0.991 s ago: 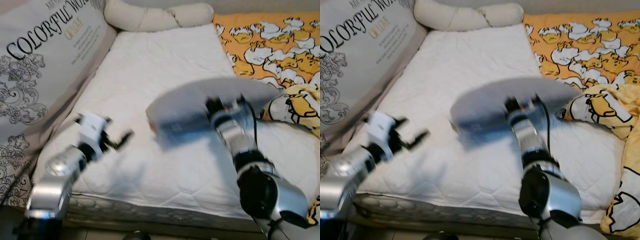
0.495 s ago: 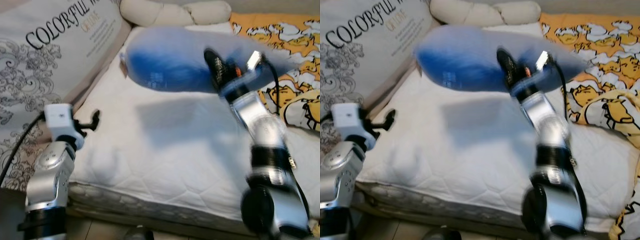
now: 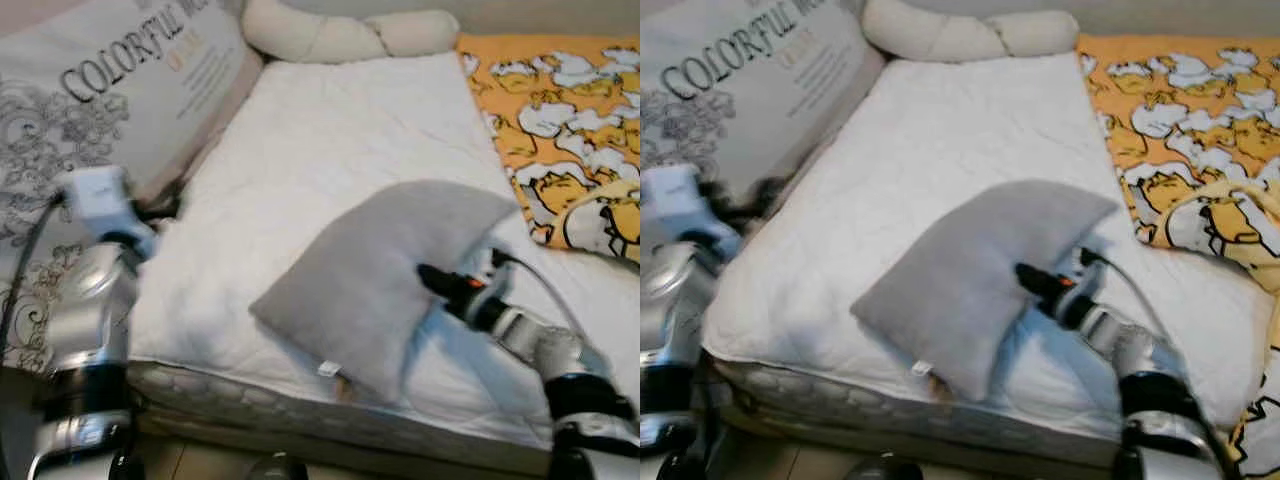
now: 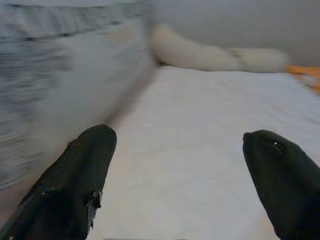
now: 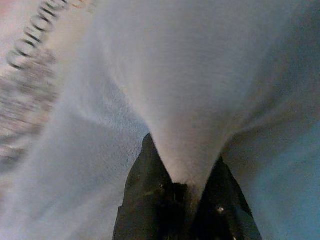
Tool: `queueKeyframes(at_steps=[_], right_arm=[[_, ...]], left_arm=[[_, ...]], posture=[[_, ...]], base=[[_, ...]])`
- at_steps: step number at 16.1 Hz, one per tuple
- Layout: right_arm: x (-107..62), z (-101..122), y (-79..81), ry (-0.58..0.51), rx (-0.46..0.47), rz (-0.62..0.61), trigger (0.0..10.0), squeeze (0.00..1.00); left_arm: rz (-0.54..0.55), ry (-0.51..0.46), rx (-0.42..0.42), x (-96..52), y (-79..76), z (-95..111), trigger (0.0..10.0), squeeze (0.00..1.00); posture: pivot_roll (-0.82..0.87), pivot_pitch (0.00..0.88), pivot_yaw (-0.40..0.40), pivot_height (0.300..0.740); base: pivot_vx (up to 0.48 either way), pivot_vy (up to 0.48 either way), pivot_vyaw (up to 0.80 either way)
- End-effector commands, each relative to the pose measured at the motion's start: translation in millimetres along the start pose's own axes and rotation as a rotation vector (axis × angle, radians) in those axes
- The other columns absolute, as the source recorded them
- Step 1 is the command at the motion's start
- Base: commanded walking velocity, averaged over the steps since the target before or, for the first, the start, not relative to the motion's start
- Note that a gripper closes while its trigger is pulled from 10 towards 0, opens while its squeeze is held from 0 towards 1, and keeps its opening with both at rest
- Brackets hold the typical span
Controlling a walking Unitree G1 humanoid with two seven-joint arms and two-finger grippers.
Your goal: Clean up the room
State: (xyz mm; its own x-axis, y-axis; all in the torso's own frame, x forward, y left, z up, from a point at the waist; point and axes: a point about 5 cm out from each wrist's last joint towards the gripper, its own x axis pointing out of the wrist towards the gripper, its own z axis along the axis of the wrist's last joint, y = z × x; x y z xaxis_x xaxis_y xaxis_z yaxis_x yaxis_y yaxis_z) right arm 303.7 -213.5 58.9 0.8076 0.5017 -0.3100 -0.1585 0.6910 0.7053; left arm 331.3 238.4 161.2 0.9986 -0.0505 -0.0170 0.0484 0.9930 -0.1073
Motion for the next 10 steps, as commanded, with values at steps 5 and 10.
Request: queueKeyframes(at_steps=[5, 10], right_arm=[[-20.1, -14.1, -25.9, 0.121, -0.150, -0.037, 0.0, 0.00], [-17.0, -17.8, -21.7, 0.102, -0.170, 0.000, 0.0, 0.00]], left_arm=[[-0.222, 0.230, 0.164, 55.7, -64.0, -29.7, 10.0, 0.00], [-0.332, 0.449, 0.253, 40.5, -107.6, -92.4, 10.0, 0.00]], posture=[[-0.04, 0.000, 0.149, 0.740], [-0.09, 0.000, 0.177, 0.740]], base=[[0.000, 0.000, 0.00], [0.000, 0.000, 0.00]])
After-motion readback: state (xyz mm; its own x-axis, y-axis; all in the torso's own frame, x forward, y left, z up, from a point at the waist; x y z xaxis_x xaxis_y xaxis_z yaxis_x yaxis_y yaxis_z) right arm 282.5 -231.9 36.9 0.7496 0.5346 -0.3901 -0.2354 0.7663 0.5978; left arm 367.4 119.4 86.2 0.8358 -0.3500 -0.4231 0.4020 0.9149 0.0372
